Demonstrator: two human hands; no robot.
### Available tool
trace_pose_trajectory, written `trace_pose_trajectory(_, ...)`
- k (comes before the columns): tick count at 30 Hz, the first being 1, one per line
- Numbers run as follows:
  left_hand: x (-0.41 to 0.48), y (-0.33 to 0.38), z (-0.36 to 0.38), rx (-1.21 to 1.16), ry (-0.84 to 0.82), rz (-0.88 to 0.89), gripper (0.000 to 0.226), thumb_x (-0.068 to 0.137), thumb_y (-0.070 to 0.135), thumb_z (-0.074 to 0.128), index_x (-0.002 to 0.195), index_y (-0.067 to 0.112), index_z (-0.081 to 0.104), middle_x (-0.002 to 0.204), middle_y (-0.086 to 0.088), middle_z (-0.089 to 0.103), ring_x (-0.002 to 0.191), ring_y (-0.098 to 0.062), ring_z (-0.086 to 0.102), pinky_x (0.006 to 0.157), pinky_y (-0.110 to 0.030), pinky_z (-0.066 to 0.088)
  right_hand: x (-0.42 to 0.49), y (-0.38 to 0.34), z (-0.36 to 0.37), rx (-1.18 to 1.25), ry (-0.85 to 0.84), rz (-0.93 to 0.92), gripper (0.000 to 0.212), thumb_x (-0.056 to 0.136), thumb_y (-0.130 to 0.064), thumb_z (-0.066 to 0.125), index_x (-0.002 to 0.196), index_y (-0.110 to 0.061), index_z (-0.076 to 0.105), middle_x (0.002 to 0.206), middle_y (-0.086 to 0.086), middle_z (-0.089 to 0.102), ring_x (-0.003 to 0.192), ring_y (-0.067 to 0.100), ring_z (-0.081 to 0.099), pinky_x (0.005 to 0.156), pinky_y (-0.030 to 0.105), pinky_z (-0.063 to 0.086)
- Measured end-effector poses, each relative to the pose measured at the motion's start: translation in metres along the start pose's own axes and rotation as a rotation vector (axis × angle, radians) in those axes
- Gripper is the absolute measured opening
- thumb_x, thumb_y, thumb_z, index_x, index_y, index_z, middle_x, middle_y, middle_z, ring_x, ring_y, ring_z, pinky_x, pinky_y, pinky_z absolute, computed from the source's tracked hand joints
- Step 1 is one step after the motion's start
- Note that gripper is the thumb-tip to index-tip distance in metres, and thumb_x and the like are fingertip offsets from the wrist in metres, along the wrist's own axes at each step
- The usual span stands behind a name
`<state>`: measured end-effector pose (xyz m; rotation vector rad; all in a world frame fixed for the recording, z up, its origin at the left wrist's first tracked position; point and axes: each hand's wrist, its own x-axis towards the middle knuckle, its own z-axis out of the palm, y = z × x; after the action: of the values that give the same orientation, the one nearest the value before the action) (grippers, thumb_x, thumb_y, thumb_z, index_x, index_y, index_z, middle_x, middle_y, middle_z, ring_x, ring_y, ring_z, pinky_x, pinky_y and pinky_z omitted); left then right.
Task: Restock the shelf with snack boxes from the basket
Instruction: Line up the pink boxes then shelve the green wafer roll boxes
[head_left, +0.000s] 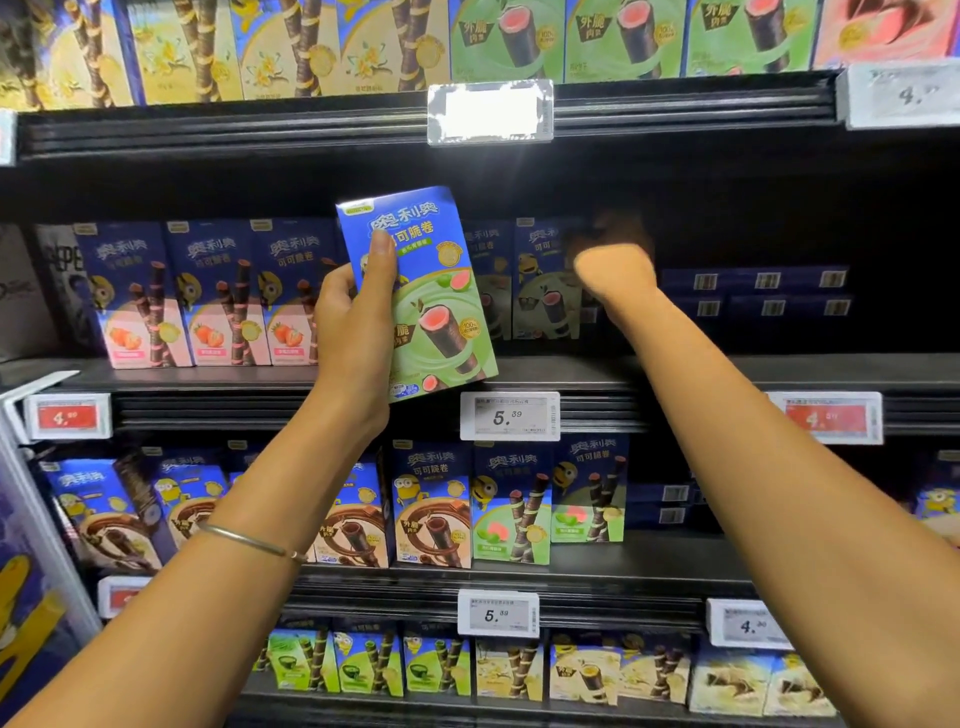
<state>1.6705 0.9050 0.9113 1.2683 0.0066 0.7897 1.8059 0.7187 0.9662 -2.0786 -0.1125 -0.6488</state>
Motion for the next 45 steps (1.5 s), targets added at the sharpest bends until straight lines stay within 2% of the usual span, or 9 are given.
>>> trace_pose_trajectory(2,-0.001,0.000,0.003,-0.007,-0.007,-0.004,0.042,0.104,0.053,0.061,0.121,0.014,0.058,0.103,0.000,0.083,0.087,-0.016,0.082,0.065,-0.029,0.064,-0.022,-0.012,-0.006,0.289,-0.059,-0.056,0.019,0.097,-0.030,0.058,0.092,-0.012,0.061,0.096,0.005,0.065,0.089,0.022,0.060,0.070,0.032,0.047)
trace_pose_trajectory(4,-0.002,0.001,0.007,-0.007,-0.013,-0.003,0.042,0.104,0.053,0.061,0.120,0.014,0.059,0.104,0.000,0.083,0.089,-0.017,0.082,0.069,-0.032,0.066,-0.046,-0.027,-0.014,0.488,-0.291,-0.134,0.032,0.096,-0.047,0.061,0.100,-0.015,0.066,0.099,0.002,0.070,0.090,0.018,0.068,0.065,0.028,0.050)
trace_pose_trajectory(7,-0.004,0.003,0.014,-0.026,-0.014,0.011,0.052,0.104,0.052,0.062,0.132,0.008,0.059,0.117,-0.007,0.080,0.100,-0.023,0.081,0.086,-0.043,0.067,-0.069,-0.039,-0.018,0.389,-0.556,-0.297,0.047,0.089,-0.058,0.068,0.119,-0.022,0.063,0.112,-0.007,0.073,0.097,0.008,0.072,0.070,0.029,0.062)
trace_pose_trajectory(17,-0.004,0.003,0.021,-0.098,-0.077,0.012,0.066,0.108,0.057,0.047,0.147,0.003,0.052,0.133,-0.016,0.073,0.120,-0.034,0.073,0.107,-0.059,0.056,-0.074,-0.030,-0.018,0.345,-0.508,-0.322,0.044,0.085,-0.030,0.082,0.121,-0.015,0.061,0.105,-0.003,0.074,0.092,0.008,0.074,0.063,0.025,0.060)
trace_pose_trajectory(21,0.005,-0.005,0.018,-0.009,0.053,0.065,0.033,0.110,0.036,0.058,0.131,0.011,0.056,0.114,0.000,0.075,0.097,-0.013,0.077,0.089,-0.044,0.064,-0.061,-0.019,-0.033,0.390,-0.491,-0.258,0.041,0.087,-0.026,0.080,0.121,-0.014,0.062,0.105,-0.004,0.075,0.095,0.011,0.074,0.074,0.035,0.063)
trace_pose_trajectory(28,0.016,-0.011,0.018,0.059,0.088,0.095,0.025,0.109,0.023,0.059,0.131,0.013,0.053,0.101,0.008,0.071,0.072,0.003,0.074,0.062,-0.021,0.059,-0.004,0.030,-0.047,0.447,-0.214,-0.035,0.025,0.083,-0.008,0.078,0.107,-0.010,0.069,0.114,0.015,0.073,0.106,0.032,0.071,0.090,0.057,0.058)
trace_pose_trajectory(35,0.015,-0.010,0.023,0.030,0.073,0.114,0.022,0.110,0.021,0.058,0.129,0.013,0.052,0.099,0.008,0.072,0.068,0.004,0.074,0.056,-0.015,0.055,0.039,0.078,-0.049,0.221,-0.029,-0.050,0.037,0.087,-0.008,0.076,0.121,-0.006,0.063,0.124,0.021,0.067,0.113,0.040,0.065,0.092,0.059,0.055)
trace_pose_trajectory(39,0.014,-0.010,0.029,0.008,0.064,0.100,0.017,0.110,0.020,0.057,0.125,0.013,0.053,0.078,0.014,0.076,0.066,0.002,0.074,0.055,-0.018,0.056,0.047,0.088,-0.046,-0.033,-0.010,-0.068,0.048,0.088,-0.020,0.078,0.131,-0.006,0.063,0.132,0.019,0.065,0.121,0.036,0.062,0.098,0.045,0.053)
trace_pose_trajectory(45,0.011,-0.012,0.035,0.015,0.045,0.101,0.020,0.110,0.021,0.058,0.127,0.011,0.053,0.090,0.010,0.070,0.062,0.005,0.072,0.051,-0.014,0.052,0.058,0.080,-0.042,-0.255,-0.022,-0.060,0.049,0.094,-0.033,0.070,0.135,-0.009,0.061,0.137,0.018,0.063,0.124,0.038,0.059,0.097,0.037,0.049)
